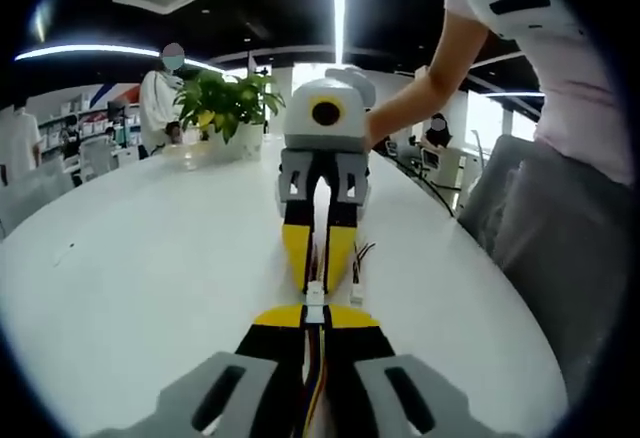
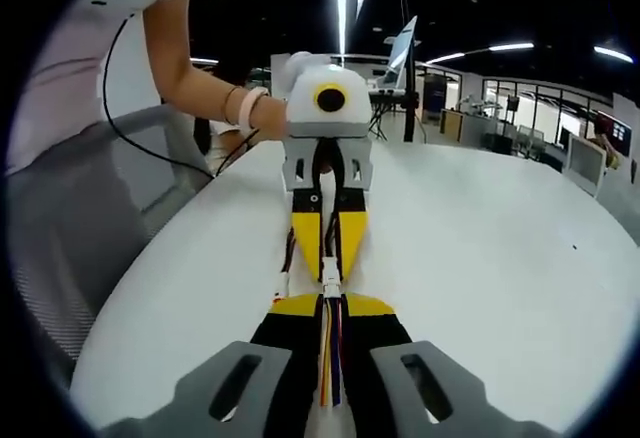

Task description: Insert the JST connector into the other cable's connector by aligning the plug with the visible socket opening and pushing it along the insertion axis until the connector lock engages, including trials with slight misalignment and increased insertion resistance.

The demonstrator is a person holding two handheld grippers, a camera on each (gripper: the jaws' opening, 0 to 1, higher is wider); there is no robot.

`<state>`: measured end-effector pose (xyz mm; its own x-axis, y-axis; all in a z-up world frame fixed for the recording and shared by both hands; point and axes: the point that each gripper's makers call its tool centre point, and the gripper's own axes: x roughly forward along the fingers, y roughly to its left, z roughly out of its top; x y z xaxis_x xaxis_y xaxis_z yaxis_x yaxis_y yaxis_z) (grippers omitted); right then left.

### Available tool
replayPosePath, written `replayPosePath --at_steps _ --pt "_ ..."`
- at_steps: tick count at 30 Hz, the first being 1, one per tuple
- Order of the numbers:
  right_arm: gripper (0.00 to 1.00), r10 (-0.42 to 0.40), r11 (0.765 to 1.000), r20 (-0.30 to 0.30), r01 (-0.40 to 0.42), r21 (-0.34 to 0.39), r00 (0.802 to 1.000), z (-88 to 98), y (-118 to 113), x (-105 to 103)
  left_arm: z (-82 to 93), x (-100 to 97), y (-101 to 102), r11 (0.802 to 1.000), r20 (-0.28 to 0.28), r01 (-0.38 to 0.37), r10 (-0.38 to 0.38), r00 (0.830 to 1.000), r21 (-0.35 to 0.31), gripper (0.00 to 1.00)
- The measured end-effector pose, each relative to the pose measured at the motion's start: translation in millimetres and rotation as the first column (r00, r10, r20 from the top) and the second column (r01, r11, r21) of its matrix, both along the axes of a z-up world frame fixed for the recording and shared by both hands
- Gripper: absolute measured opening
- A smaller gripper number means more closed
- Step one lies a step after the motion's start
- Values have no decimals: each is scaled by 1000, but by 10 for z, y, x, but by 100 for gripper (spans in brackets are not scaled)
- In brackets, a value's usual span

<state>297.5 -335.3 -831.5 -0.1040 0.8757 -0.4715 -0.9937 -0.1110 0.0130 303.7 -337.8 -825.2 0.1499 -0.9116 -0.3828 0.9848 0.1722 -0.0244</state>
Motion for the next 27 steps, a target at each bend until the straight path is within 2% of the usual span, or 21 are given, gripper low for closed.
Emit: replayPosePath --at_steps 11,18,27 --pt "3 25 1000 10 -24 -19 1000 -16 -33 -43 -8 -38 -57 999 27 43 -44 999 30 0" --pt "3 1 1000 10 0 -16 1000 5 -58 9 9 12 -78 999 39 36 -37 999 31 0" --pt "3 -21 999 28 22 -35 999 -48 -85 84 -50 99 -108 999 44 26 -28 999 36 0"
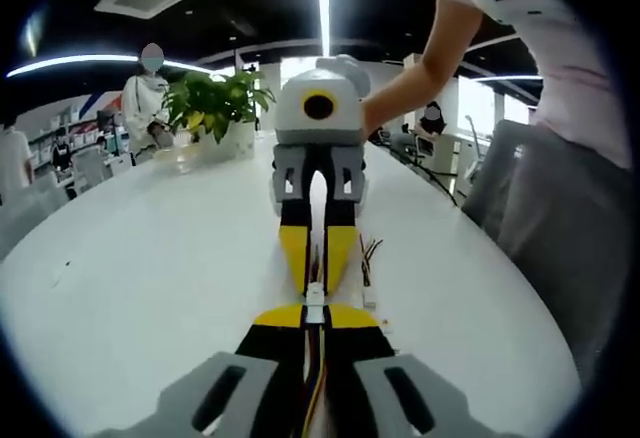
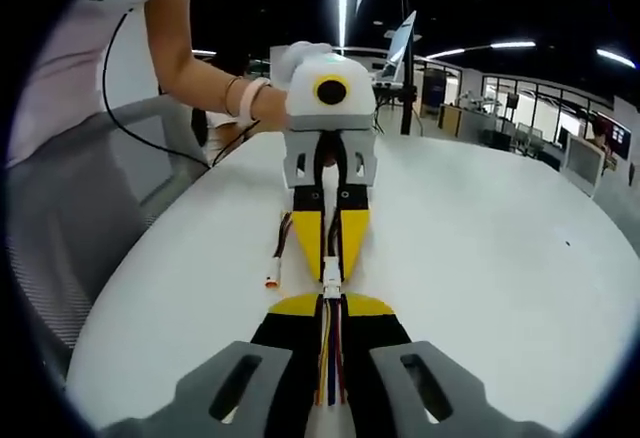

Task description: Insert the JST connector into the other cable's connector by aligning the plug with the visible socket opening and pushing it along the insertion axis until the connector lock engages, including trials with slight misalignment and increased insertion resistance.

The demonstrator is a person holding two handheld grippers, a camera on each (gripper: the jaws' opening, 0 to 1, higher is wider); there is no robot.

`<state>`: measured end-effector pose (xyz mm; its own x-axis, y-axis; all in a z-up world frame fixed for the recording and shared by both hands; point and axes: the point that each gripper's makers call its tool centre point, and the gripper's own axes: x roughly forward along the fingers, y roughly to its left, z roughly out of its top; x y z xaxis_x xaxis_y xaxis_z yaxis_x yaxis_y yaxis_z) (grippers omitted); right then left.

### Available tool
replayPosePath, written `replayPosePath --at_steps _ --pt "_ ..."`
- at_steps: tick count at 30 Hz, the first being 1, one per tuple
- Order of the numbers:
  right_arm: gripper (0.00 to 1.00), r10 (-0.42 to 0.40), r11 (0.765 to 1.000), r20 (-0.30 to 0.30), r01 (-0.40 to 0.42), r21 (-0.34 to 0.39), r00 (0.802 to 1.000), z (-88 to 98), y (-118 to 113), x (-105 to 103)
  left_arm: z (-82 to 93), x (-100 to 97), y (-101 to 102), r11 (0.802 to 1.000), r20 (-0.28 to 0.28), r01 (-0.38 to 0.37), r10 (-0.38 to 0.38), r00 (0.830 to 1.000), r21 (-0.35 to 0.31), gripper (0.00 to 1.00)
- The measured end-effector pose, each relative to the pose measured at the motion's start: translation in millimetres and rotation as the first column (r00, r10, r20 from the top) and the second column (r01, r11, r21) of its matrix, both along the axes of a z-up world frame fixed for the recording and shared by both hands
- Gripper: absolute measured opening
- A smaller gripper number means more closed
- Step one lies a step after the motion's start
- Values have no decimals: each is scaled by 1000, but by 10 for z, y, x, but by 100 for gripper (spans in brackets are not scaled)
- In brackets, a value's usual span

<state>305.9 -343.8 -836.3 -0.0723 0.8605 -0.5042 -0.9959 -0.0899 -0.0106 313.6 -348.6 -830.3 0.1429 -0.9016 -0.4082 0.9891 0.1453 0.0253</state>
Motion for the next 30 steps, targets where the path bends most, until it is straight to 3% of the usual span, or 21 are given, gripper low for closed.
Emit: replayPosePath --at_steps 15,30 --pt "4 -10 1000 -1 10 -3 1000 -98 -37 58 -119 64 -12 1000 -17 -21 21 1000 10 0" --pt "5 -38 999 -34 38 9 999 -108 -34 58 -128 57 -11 999 -17 -24 25 1000 25 0"
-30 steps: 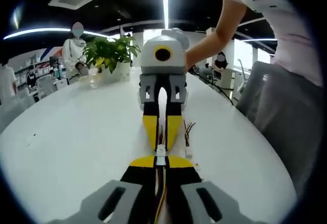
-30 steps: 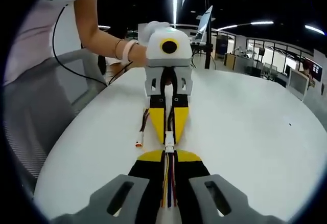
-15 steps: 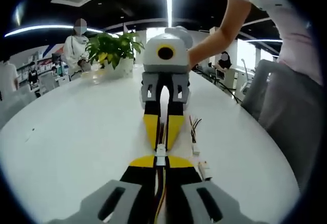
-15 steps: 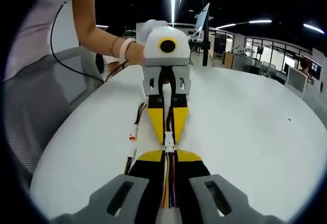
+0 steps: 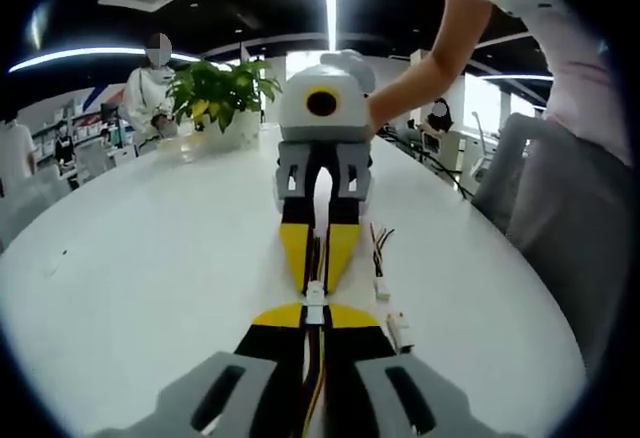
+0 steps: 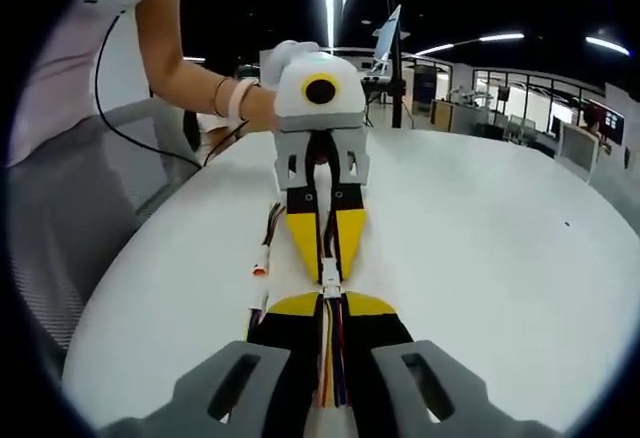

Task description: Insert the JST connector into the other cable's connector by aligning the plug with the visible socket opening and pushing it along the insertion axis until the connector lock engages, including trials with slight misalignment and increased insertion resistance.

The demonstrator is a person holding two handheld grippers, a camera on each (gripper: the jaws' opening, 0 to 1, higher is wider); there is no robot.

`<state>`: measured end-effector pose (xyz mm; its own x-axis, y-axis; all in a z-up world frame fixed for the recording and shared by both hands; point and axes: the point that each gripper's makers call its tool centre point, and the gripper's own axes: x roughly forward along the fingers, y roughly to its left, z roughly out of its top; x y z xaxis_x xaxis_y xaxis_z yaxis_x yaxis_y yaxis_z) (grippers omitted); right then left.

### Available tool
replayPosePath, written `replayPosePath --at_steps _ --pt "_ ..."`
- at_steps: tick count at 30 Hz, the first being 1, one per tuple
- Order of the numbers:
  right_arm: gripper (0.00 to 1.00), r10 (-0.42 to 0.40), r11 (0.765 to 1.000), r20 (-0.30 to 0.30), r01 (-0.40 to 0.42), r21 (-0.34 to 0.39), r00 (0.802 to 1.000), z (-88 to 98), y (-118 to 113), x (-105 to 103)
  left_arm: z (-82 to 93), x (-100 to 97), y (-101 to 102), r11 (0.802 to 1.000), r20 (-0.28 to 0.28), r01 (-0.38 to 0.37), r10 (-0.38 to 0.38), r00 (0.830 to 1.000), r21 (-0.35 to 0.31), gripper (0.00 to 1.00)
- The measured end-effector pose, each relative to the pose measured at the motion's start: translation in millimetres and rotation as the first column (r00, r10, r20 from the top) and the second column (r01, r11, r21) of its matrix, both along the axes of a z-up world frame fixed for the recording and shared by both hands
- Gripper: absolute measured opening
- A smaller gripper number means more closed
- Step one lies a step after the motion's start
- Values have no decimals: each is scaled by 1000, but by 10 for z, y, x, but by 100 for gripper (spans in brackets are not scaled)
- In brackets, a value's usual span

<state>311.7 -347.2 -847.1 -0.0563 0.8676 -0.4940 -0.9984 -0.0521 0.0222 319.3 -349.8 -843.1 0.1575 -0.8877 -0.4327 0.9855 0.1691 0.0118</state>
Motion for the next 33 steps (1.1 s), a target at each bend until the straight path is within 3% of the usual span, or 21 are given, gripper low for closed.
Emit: replayPosePath --at_steps 6,17,23,26,33 --pt "8 -16 1000 -28 16 -3 999 -2 1 -2 12 7 22 1000 1 -11 11 1000 5 1" --pt "19 -48 998 8 48 -38 999 14 -51 26 228 8 114 998 21 -66 67 998 -7 7" --pt "18 -67 998 20 68 -7 998 178 -64 -34 323 -156 120 998 46 -56 56 997 2 9" --pt "19 -81 996 -19 82 38 997 295 -32 -124 328 -263 115 998 58 -57 56 997 15 10" --pt "15 -57 998 6 57 38 998 283 -14 -392 274 -556 86 998 38 -50 49 998 31 11"
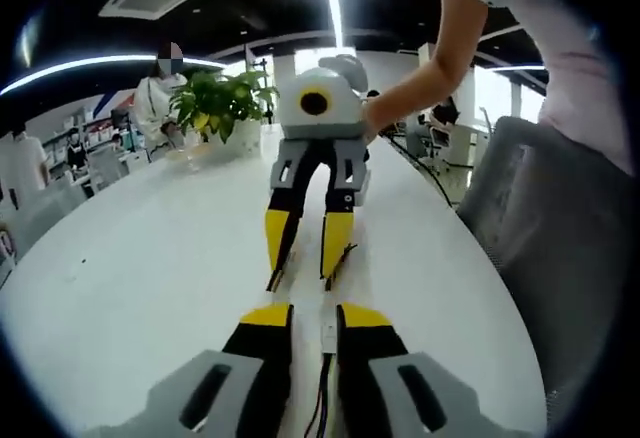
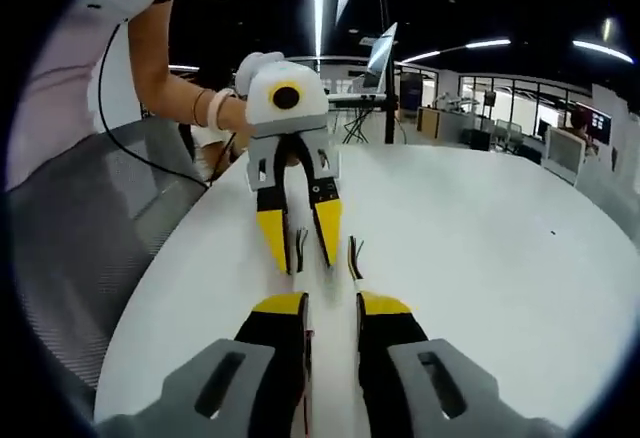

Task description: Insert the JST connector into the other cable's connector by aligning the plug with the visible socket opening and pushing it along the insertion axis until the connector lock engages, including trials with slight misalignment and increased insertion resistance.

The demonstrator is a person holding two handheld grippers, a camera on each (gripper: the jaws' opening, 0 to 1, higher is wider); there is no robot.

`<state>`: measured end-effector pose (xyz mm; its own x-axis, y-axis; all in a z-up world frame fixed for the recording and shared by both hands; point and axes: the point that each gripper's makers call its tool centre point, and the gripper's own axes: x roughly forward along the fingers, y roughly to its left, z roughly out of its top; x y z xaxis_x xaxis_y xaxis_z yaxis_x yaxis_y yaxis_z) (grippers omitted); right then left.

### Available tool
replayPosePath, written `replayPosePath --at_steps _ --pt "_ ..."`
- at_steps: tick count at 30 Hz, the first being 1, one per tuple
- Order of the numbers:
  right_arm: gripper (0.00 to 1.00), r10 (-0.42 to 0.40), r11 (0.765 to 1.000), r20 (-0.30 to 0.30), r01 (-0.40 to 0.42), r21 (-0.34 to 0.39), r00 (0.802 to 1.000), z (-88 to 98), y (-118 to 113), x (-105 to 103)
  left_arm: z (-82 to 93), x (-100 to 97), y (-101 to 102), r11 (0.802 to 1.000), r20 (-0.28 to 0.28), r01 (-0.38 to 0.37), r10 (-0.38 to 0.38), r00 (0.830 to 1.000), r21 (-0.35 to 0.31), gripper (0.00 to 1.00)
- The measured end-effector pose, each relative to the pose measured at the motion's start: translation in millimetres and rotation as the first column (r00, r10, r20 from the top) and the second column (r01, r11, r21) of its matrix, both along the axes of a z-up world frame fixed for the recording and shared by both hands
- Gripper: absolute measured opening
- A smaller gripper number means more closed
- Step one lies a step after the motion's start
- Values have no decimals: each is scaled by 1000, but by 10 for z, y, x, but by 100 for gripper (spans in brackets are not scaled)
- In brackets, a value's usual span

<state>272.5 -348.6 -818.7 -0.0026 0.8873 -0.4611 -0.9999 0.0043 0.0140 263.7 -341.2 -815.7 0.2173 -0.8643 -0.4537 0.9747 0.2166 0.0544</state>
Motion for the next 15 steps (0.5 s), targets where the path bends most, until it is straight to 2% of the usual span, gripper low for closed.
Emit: replayPosePath --at_steps 4,10,15 --pt "14 -4 1000 -17 4 -10 1000 -89 -21 -71 -70 -73 7 1000 -7 1 -1 1000 8 10" --pt "12 -29 1000 -43 28 -14 999 -183 -71 -57 -153 -10 63 999 -6 -35 35 999 7 10" --pt "12 -30 999 -43 29 -18 999 -226 -77 -65 -250 -31 88 999 -14 -22 23 1000 34 9"
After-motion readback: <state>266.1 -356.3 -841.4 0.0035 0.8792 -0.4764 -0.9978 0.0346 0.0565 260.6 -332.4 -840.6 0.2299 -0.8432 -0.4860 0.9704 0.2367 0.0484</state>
